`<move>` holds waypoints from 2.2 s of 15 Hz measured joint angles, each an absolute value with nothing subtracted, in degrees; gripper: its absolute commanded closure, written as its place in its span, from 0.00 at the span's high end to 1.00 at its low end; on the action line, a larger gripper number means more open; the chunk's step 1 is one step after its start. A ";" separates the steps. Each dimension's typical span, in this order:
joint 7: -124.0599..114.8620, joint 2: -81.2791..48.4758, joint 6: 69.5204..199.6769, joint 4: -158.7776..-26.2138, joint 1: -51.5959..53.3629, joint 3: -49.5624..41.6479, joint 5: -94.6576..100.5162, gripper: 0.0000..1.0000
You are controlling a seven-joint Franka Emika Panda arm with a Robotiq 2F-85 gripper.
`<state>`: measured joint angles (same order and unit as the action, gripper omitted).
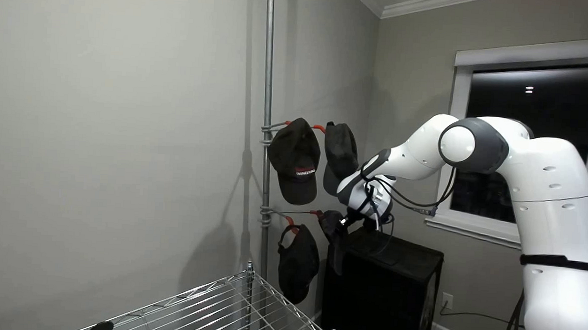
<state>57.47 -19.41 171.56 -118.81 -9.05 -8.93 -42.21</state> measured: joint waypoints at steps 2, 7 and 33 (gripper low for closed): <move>57.65 -19.41 171.56 -118.81 -9.49 -8.33 -42.21 0.03; 57.70 -18.97 171.61 -119.34 -9.54 -8.39 -42.15 0.03; 35.45 6.43 167.85 -150.15 -14.42 -19.64 7.98 0.03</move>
<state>35.45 6.43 167.85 -150.15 -14.42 -19.64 7.98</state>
